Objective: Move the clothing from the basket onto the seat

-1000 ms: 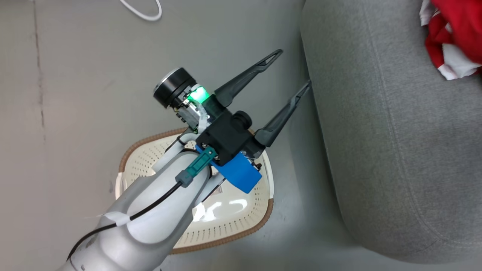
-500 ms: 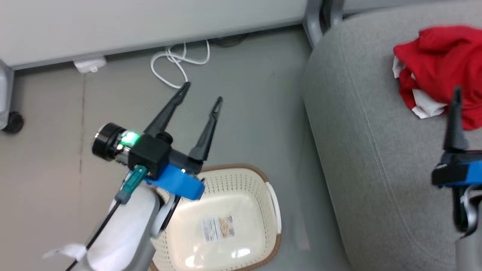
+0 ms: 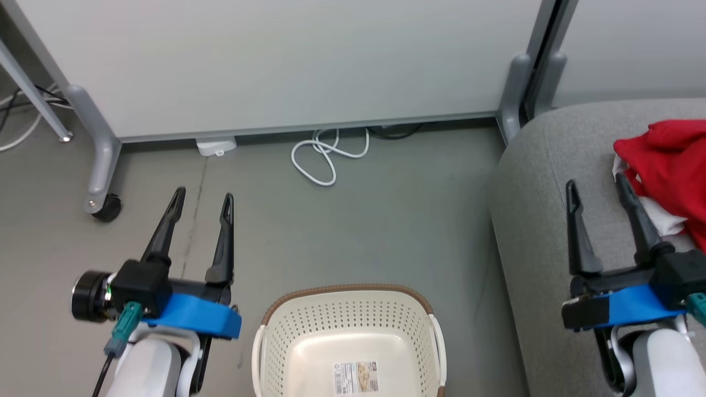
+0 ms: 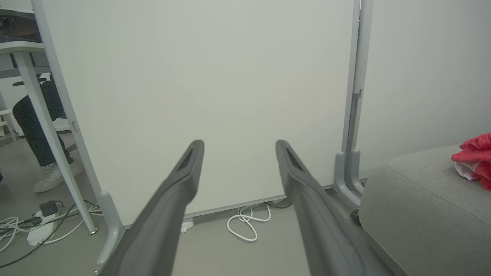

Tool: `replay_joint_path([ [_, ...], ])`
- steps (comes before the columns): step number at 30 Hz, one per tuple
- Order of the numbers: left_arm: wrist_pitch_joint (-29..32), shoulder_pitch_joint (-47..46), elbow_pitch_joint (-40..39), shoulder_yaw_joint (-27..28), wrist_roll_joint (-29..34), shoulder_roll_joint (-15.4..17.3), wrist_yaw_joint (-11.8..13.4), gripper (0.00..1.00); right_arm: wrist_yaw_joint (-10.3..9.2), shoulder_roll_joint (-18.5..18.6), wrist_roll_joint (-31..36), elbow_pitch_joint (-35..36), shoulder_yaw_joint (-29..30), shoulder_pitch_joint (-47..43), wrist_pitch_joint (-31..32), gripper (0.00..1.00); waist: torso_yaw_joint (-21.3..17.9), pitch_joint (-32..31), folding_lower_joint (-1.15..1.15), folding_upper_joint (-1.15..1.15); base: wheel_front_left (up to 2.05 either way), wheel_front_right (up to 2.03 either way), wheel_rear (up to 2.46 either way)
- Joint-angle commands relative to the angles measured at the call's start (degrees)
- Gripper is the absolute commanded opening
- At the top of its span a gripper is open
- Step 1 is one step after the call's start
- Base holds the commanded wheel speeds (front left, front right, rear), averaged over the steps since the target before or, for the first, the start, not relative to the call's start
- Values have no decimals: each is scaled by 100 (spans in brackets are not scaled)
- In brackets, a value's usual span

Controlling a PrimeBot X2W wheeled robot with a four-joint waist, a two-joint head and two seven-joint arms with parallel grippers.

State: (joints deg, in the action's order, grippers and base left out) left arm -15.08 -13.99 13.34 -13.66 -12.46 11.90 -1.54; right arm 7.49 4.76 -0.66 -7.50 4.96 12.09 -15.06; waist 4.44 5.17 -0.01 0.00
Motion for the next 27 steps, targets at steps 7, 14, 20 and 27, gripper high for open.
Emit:
replay_joint_path([
  [7, -13, 638, -191, 439, 152, -192, -10, 100, 1, -136, 26, 200, -69, -555, -17, 100, 110, -311, 1, 0, 0, 0, 0],
  [14, -13, 1014, -384, 655, 305, -384, -93, 100, 1, -185, -31, 332, -21, -1016, -17, 100, 92, -481, 1, 0, 0, 0, 0],
  [20, -13, 1114, -438, 714, 406, -485, -200, 100, 1, -189, -167, 377, 21, -1316, -17, 100, 32, -550, 1, 0, 0, 0, 0],
  [27, -13, 1140, -432, 789, 475, -565, -264, 100, 1, -190, -243, 358, 38, -1348, -17, 100, -83, -559, 1, 0, 0, 0, 0],
])
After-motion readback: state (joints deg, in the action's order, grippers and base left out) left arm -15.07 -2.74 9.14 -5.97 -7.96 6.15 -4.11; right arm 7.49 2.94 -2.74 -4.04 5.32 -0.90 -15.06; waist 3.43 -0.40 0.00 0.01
